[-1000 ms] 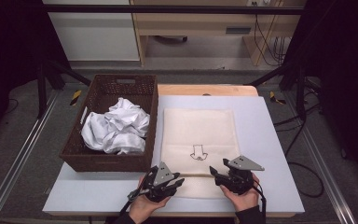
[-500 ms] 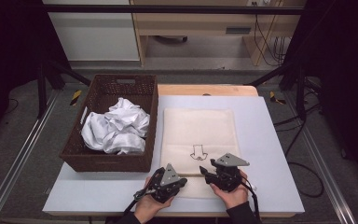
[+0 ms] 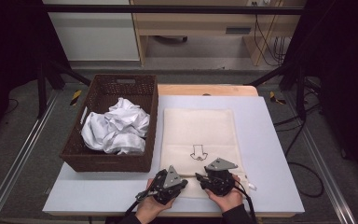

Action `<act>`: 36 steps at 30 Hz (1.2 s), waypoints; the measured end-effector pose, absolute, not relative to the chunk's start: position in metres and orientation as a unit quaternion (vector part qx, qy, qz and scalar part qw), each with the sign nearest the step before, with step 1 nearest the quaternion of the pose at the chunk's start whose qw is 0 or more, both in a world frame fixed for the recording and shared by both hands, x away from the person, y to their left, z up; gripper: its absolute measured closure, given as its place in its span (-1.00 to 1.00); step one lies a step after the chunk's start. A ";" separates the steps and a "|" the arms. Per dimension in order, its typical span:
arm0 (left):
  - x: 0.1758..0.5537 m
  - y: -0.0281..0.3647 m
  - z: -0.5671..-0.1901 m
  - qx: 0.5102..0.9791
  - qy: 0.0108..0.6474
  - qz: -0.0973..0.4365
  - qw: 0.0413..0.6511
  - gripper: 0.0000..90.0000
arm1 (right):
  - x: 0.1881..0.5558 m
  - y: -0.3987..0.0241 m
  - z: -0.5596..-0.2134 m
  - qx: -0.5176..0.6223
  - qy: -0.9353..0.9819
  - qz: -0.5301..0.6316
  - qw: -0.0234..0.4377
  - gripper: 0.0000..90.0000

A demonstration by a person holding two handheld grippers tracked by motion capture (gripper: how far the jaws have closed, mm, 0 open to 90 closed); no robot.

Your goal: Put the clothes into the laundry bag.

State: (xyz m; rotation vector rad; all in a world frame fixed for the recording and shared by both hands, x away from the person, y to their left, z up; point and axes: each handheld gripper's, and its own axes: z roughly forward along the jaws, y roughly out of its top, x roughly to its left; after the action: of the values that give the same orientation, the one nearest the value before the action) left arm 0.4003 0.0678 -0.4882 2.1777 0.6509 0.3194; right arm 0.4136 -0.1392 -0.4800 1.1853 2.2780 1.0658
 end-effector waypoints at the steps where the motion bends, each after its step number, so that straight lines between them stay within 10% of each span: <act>1: 0.400 0.068 -0.488 0.865 0.259 0.127 0.411 0.99 | 0.414 -0.138 -0.480 0.425 0.803 0.376 0.179 0.27; 24: 0.402 0.069 -0.488 0.865 0.263 0.118 0.411 0.99 | 0.418 -0.147 -0.485 0.438 0.792 0.386 0.180 0.95; 36: 0.403 0.071 -0.469 0.852 0.260 0.131 0.435 0.83 | 0.420 -0.159 -0.471 0.441 0.771 0.428 0.168 0.97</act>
State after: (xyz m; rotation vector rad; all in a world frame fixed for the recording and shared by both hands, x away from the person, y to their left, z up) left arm 0.4032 0.0709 -0.4686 2.1216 0.6462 0.3255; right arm 0.4197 -0.1586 -0.4709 1.2540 2.1934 1.2161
